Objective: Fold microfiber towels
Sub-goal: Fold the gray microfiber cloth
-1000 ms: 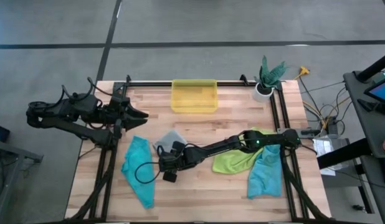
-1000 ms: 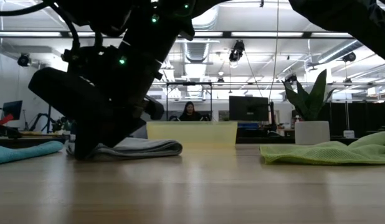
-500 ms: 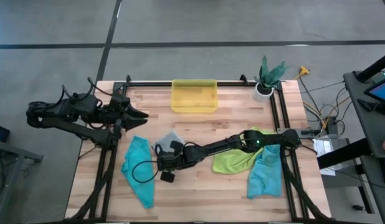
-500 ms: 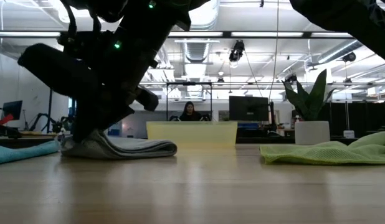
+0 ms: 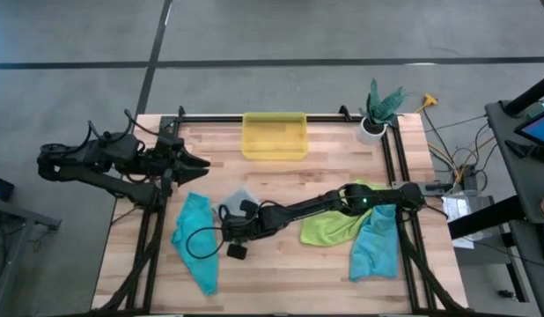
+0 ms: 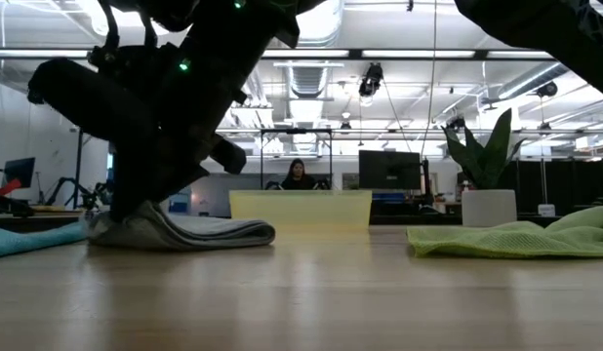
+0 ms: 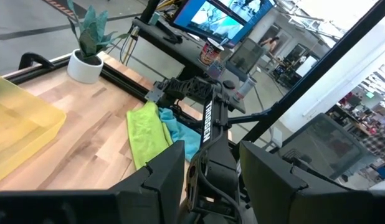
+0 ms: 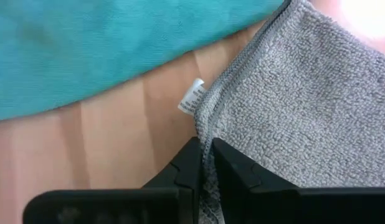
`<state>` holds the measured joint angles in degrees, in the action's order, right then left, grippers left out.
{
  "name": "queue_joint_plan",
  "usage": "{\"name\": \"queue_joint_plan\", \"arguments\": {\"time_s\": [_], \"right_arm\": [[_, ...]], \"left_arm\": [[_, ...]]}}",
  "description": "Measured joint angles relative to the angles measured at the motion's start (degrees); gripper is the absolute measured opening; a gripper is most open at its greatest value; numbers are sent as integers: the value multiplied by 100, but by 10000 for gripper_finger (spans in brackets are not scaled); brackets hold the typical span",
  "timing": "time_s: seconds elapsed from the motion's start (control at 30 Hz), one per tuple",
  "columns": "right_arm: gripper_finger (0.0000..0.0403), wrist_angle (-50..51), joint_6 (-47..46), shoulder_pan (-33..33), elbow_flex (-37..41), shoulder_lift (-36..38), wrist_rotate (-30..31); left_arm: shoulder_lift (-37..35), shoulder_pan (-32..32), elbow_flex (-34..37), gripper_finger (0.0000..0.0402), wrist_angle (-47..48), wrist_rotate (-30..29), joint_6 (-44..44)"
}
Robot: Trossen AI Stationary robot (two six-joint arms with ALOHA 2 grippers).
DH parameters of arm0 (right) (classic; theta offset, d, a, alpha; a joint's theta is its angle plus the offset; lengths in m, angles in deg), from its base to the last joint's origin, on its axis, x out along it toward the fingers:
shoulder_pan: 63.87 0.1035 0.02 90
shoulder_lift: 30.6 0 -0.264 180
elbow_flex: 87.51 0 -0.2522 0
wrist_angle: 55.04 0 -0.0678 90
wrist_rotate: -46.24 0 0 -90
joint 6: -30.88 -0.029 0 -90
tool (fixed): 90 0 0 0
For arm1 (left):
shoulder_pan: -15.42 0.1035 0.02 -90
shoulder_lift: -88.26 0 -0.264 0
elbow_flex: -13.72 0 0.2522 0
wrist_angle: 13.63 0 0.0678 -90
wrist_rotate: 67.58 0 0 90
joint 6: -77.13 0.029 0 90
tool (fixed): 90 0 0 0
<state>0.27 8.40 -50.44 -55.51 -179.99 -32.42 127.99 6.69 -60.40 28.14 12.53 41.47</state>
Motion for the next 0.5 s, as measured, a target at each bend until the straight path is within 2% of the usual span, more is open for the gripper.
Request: {"name": "queue_joint_plan", "arguments": {"time_s": [0.13,0.5], "right_arm": [[33,-14,-81,-33,-2,10,-491],[34,1,-270,-100,-24,10,-858]], "left_arm": [[0,-1,0,140,0,0,2],[0,-2,0,140,-2,2,2]]}}
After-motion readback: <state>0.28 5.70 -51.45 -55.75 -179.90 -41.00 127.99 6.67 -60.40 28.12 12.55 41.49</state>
